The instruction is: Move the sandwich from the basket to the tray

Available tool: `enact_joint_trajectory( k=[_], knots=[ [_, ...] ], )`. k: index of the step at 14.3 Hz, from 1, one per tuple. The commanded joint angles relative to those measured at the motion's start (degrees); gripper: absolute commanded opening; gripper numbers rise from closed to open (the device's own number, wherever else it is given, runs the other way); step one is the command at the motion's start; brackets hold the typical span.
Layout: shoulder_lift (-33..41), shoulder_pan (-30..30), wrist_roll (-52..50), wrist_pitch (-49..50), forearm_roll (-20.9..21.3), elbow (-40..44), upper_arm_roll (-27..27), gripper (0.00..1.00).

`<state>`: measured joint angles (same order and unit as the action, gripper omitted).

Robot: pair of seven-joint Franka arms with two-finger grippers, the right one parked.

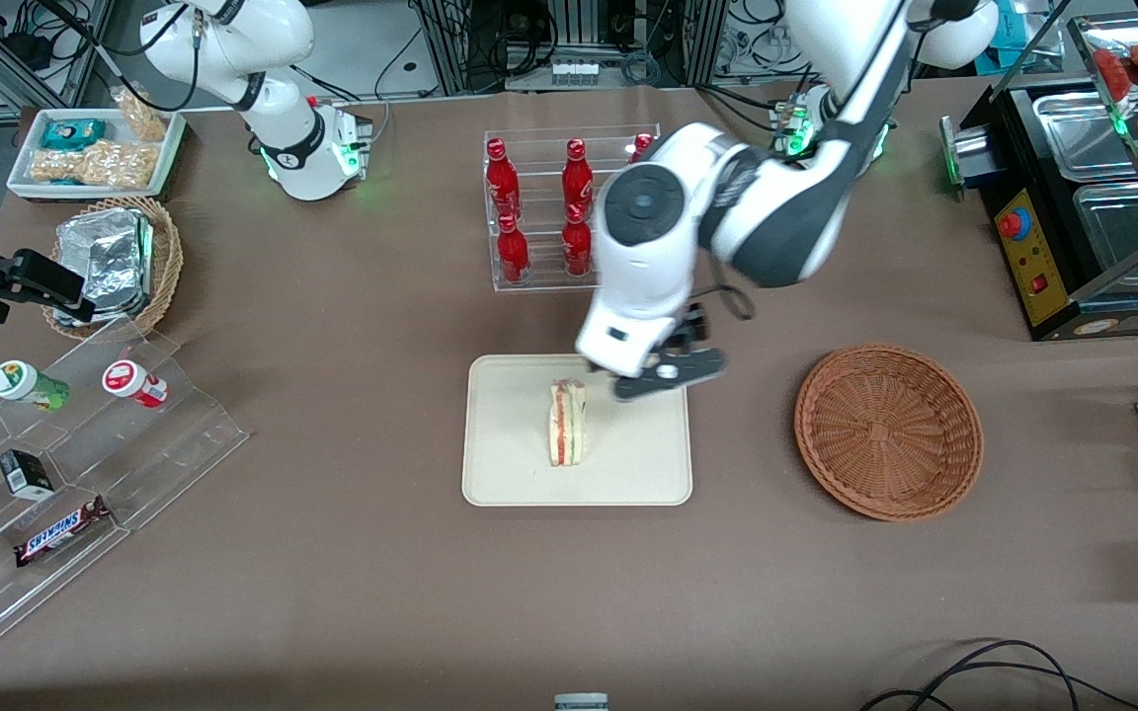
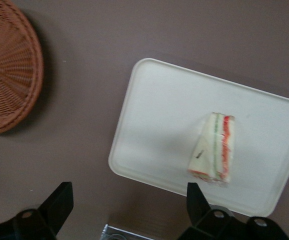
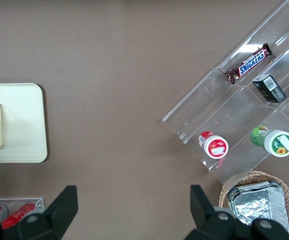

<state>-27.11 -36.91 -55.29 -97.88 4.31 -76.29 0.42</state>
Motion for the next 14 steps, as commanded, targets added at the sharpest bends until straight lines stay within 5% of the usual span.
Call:
enact_joint_trajectory(
  k=[1, 5, 14],
  knots=[
    [3.54, 3.40, -0.52, 1.11, -0.36, -5.35, 1.25, 1.00],
    [11.53, 10.70, 1.57, 0.41, -0.18, -14.57, 1.34, 1.00],
    [26.92, 25.38, 31.01, 8.40, -0.27, -24.70, 1.34, 1.00]
  ],
)
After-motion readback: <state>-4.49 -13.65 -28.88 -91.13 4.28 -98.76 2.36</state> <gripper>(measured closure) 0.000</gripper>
